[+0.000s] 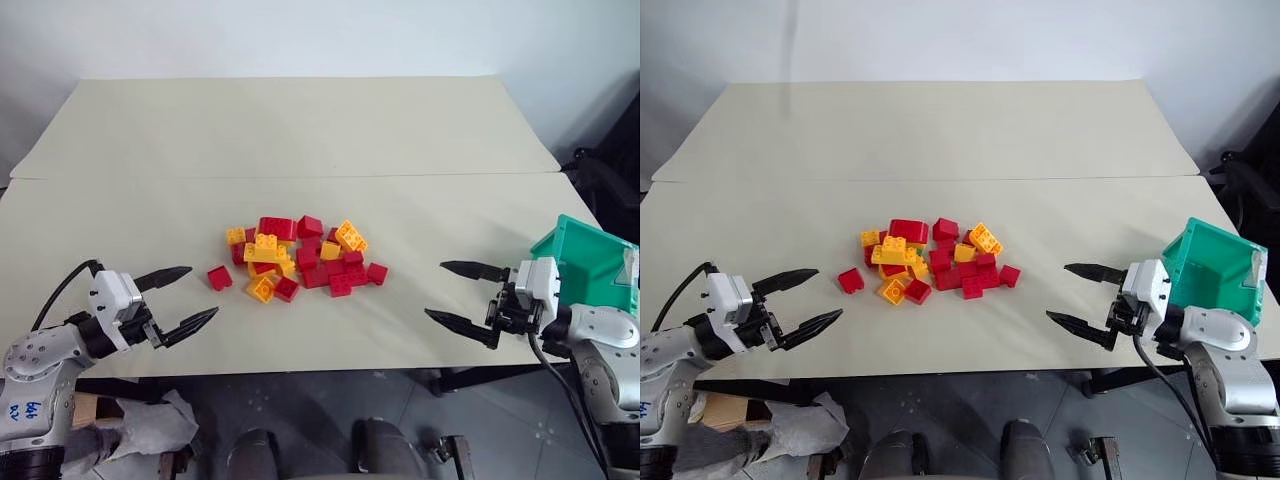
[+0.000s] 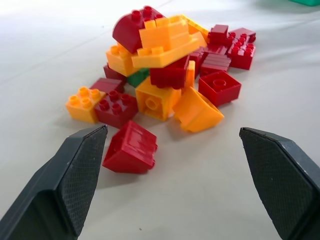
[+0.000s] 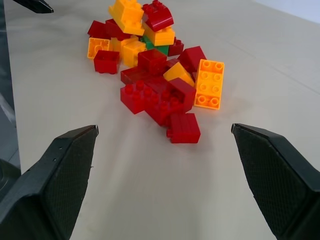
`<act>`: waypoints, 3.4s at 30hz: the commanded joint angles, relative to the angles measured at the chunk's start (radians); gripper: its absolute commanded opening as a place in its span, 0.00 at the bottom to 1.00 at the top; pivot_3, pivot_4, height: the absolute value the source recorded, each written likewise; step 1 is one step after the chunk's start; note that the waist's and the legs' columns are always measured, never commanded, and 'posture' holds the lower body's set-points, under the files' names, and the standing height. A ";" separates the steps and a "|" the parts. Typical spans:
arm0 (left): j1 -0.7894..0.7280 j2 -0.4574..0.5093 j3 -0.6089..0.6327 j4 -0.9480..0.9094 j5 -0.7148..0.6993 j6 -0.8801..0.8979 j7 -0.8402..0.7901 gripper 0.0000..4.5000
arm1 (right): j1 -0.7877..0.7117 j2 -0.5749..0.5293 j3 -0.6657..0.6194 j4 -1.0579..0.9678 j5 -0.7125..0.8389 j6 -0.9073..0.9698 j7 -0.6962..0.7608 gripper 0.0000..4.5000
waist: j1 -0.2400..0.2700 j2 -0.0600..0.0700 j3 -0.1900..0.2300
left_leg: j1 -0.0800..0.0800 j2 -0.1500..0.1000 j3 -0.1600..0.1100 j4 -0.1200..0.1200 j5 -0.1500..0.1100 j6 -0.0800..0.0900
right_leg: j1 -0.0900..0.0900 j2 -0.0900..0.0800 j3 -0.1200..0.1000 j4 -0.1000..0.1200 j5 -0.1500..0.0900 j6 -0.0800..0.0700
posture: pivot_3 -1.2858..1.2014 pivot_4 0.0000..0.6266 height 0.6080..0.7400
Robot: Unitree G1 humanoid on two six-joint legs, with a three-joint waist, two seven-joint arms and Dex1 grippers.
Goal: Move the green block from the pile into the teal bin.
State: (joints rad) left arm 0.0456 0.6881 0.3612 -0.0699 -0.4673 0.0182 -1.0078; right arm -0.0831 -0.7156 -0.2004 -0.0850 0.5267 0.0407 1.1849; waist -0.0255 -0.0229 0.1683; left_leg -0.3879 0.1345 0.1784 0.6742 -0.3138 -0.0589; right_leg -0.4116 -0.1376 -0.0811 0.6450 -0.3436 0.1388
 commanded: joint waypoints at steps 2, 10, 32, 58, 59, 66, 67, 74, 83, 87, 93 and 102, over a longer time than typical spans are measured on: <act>-0.002 0.003 0.007 -0.032 -0.004 -0.020 0.006 1.00 | 0.000 -0.002 -0.007 -0.016 0.000 -0.010 0.002 1.00 | 0.000 0.000 0.000 | 0.000 0.000 0.000 0.000 0.000 0.000 | 0.000 0.000 0.000 0.000 0.000 0.000 | 0.52 0.24 1.00; 0.013 -0.014 0.059 -0.027 -0.074 0.042 0.036 1.00 | -0.054 0.037 0.033 -0.077 0.033 0.044 -0.036 1.00 | -0.003 0.000 0.000 | 0.000 0.000 0.000 0.000 0.000 0.000 | 0.000 0.000 0.000 0.001 0.000 0.000 | 0.52 0.24 1.00; 0.315 -0.118 0.240 -0.084 -0.188 0.080 0.054 0.29 | -0.151 0.067 0.065 -0.161 0.062 0.139 -0.066 1.00 | -0.001 -0.001 -0.001 | 0.000 0.000 -0.001 0.001 -0.001 0.000 | 0.001 0.000 0.000 0.000 0.000 0.000 | 0.52 0.24 1.00; -0.763 -0.229 -0.315 0.598 0.184 0.051 0.171 0.01 | 0.084 0.077 -0.028 -0.304 0.032 0.091 -0.211 1.00 | 0.035 -0.002 0.000 | -0.001 0.000 -0.001 0.005 -0.001 -0.001 | 0.001 0.002 0.000 0.000 0.000 0.000 | 0.52 0.24 1.00; -0.775 -0.231 -0.310 0.628 0.196 0.027 0.187 0.01 | 0.089 0.077 -0.028 -0.307 0.032 0.090 -0.214 1.00 | 0.035 -0.003 0.000 | -0.001 0.000 -0.001 0.005 -0.001 -0.001 | 0.001 0.002 0.000 0.000 0.000 0.000 | 0.52 0.24 1.00; -0.749 -0.188 -0.330 0.658 0.219 -0.023 0.071 0.01 | 0.089 0.084 -0.019 -0.312 0.029 0.087 -0.235 1.00 | 0.042 -0.003 0.000 | -0.001 0.000 -0.001 0.004 -0.001 -0.001 | 0.001 0.002 0.000 0.000 0.000 0.000 | 0.52 0.24 1.00; -0.739 -0.176 -0.337 0.645 0.222 -0.025 0.046 0.01 | 0.089 0.085 -0.018 -0.312 0.030 0.087 -0.235 1.00 | 0.043 -0.003 0.000 | -0.001 0.000 -0.001 0.004 -0.001 -0.001 | 0.001 0.002 0.000 0.000 0.000 0.000 | 0.52 0.24 1.00; -0.627 -0.068 -0.433 0.488 0.271 -0.046 -0.140 0.01 | 0.095 0.086 -0.011 -0.319 0.034 0.092 -0.236 1.00 | 0.048 -0.002 0.000 | -0.001 0.000 -0.001 0.004 -0.001 -0.001 | 0.001 0.002 0.000 0.000 0.000 0.000 | 0.52 0.24 1.00; -0.577 -0.030 -0.329 0.473 0.208 -0.023 -0.124 0.01 | 0.100 0.078 -0.018 -0.319 0.040 0.096 -0.227 1.00 | 0.047 -0.001 0.000 | -0.001 0.000 -0.001 0.006 -0.001 -0.001 | 0.001 0.002 0.000 0.001 0.000 0.000 | 0.52 0.24 1.00; -0.492 0.029 -0.157 0.497 0.092 0.011 -0.134 0.01 | 0.104 0.070 -0.029 -0.317 0.051 0.105 -0.218 1.00 | 0.031 -0.002 0.000 | 0.000 0.001 -0.001 0.005 -0.001 -0.001 | 0.000 0.002 0.000 0.002 0.000 0.000 | 0.52 0.24 1.00; -0.259 0.086 0.057 0.445 0.018 0.031 -0.075 0.32 | 0.082 0.061 -0.025 -0.310 0.089 0.151 -0.210 1.00 | 0.025 -0.002 0.000 | 0.000 0.001 -0.001 0.004 -0.001 0.000 | 0.000 0.002 0.000 0.002 0.000 0.000 | 0.52 0.24 1.00; -0.012 0.057 0.134 0.174 -0.055 0.135 -0.013 0.94 | 0.044 0.030 -0.016 -0.256 0.085 0.159 -0.151 1.00 | 0.027 -0.003 0.000 | 0.000 0.001 -0.001 0.005 -0.002 0.000 | 0.001 0.001 0.000 0.002 0.000 0.000 | 0.52 0.24 1.00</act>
State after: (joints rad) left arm 0.0363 0.7478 0.4901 0.1845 -0.4883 0.1361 -1.0341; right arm -0.0302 -0.6721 -0.2023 -0.3378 0.6004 0.2024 1.0201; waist 0.0020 -0.0255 0.1681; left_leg -0.3884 0.1355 0.1770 0.6790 -0.3159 -0.0593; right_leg -0.4110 -0.1362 -0.0806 0.6468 -0.3434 0.1389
